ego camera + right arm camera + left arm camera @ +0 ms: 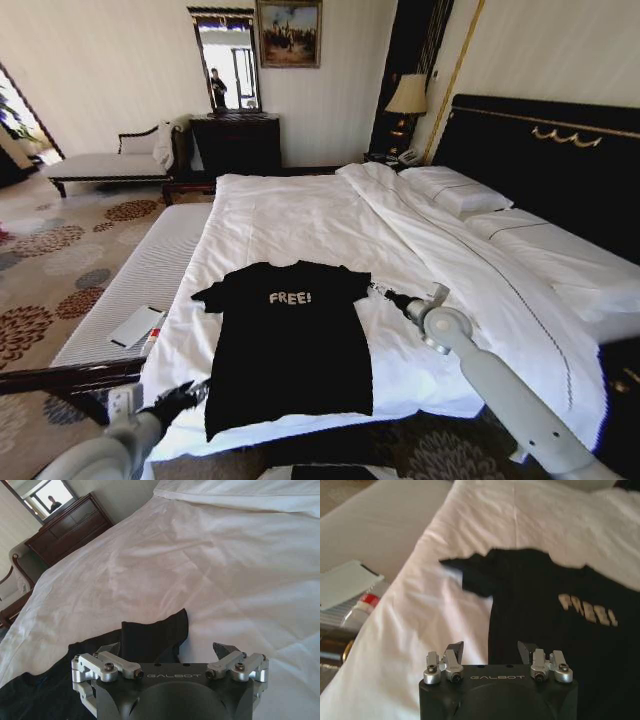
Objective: Fold the clothes on the bed.
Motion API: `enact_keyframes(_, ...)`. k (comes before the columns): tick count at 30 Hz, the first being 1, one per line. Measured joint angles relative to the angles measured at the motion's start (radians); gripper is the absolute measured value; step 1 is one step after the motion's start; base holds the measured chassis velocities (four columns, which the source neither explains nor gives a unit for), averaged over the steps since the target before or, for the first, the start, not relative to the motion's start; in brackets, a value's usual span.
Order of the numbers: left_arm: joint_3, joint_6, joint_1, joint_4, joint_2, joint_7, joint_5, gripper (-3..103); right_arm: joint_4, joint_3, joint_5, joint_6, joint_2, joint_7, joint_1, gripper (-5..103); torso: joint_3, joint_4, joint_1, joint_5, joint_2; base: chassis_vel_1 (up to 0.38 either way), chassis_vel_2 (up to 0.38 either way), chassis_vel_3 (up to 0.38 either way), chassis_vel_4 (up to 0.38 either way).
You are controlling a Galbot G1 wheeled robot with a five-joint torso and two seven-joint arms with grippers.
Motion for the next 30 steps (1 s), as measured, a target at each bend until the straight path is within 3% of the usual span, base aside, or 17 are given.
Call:
enact_keyframes(4, -0.139, 0.007, -0.144, 0.048, 0.034, -0.034, -0.161, 83, -0.158, -0.073, -0.048, 0.007, 0.029, -0.08, 0.113, 100, 0.0, -0.0003, 0.0, 0.0004, 0.0, 0.0, 0.0, 0.0, 0.0)
enact_keyframes(6, -0.155, 0.009, -0.149, 0.054, 0.036, -0.034, -0.171, 83, -0.177, -0.083, -0.055, 0.006, 0.034, -0.091, 0.127, 100, 0.0, -0.0003, 0.0, 0.0003, 0.0, 0.0, 0.0, 0.0, 0.0)
enact_keyframes(10, -0.241, 0.003, -0.173, 0.086, 0.027, 0.001, -0.191, 100, -0.259, -0.124, -0.09, 0.005, 0.067, -0.13, 0.183, 100, 0.0, 0.0003, 0.0, 0.0001, 0.0, 0.0, 0.0, 0.0, 0.0)
enact_keyframes(16, -0.332, -0.042, -0.244, 0.131, 0.037, 0.054, -0.238, 100, -0.319, -0.162, -0.134, 0.02, 0.094, -0.152, 0.22, 100, 0.0, 0.0003, 0.0, 0.0, 0.0, 0.0, 0.0, 0.0, 0.0)
enact_keyframes(19, -0.381, -0.082, -0.327, 0.186, 0.069, 0.065, -0.316, 100, -0.369, -0.185, -0.158, 0.047, 0.104, -0.156, 0.246, 100, 0.0, -0.0004, 0.0, 0.0004, 0.0, 0.0, 0.0, 0.0, 0.0)
enact_keyframes(30, -0.393, -0.115, -0.467, 0.213, 0.102, 0.058, -0.42, 100, -0.463, -0.231, -0.163, 0.054, 0.132, -0.179, 0.298, 100, 0.0, 0.0, 0.0, 0.0003, 0.0, 0.0, 0.0, 0.0, 0.0)
